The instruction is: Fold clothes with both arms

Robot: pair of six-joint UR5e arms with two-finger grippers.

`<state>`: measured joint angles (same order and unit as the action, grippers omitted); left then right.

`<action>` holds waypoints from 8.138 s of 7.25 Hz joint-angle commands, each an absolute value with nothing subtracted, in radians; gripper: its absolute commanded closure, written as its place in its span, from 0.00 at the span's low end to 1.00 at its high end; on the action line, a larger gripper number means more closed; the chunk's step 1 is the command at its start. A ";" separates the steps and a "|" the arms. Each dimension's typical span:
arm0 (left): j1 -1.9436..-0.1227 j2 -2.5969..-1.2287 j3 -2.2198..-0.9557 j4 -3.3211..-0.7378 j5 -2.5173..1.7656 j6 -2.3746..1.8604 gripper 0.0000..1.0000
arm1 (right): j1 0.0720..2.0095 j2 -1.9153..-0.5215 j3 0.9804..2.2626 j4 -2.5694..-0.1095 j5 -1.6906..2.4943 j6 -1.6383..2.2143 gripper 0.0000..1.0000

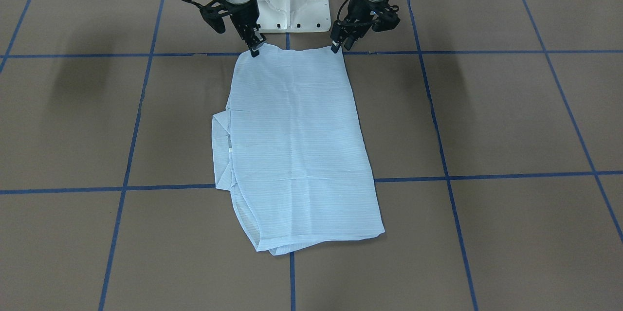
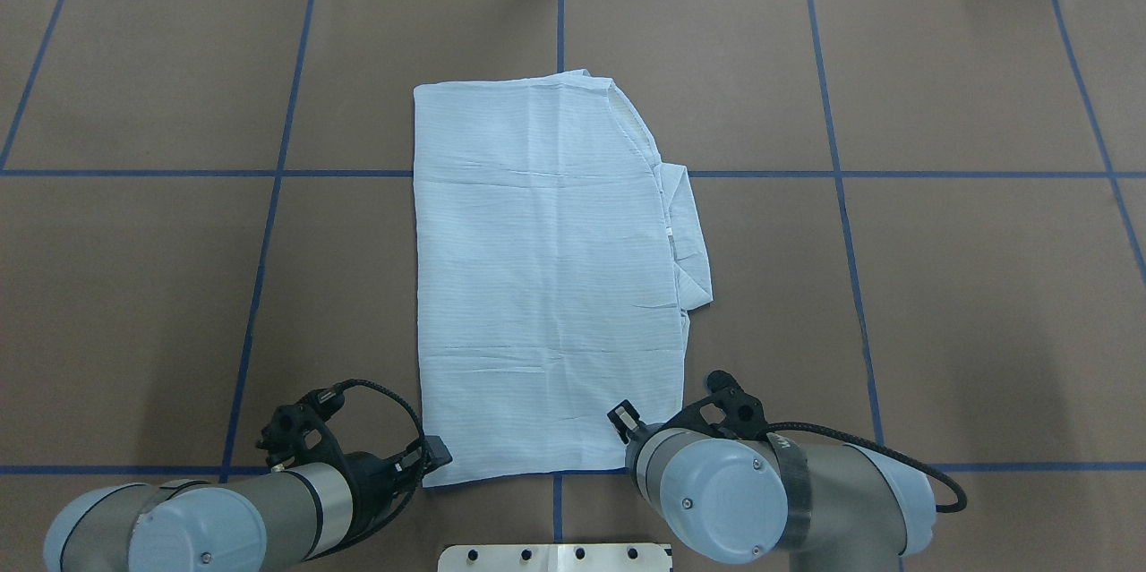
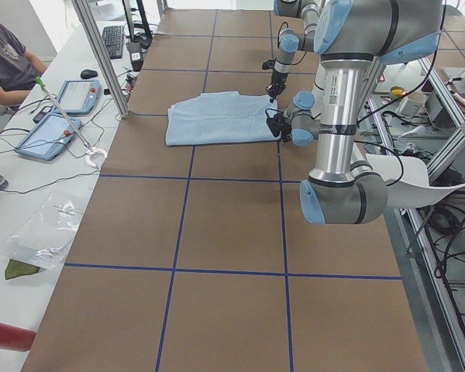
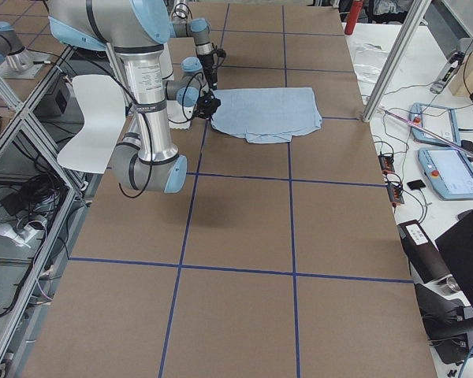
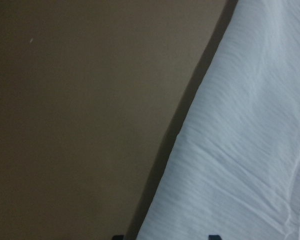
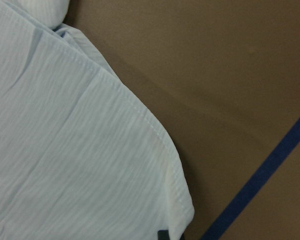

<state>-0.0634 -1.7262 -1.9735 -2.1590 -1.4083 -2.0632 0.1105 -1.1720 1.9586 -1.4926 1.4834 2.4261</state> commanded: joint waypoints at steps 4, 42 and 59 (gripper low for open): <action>-0.043 -1.730 -1.971 -2.141 -1.407 -2.085 0.58 | 0.112 -1.173 1.970 -1.493 1.483 2.425 1.00; -1.426 -1.514 -1.649 -2.173 -2.319 -0.089 0.00 | 1.526 -1.325 1.335 -1.503 2.367 0.002 0.00; -1.422 -1.597 -1.772 -1.948 -2.324 -0.190 0.00 | 1.385 -1.333 1.693 -1.778 2.295 -0.021 0.00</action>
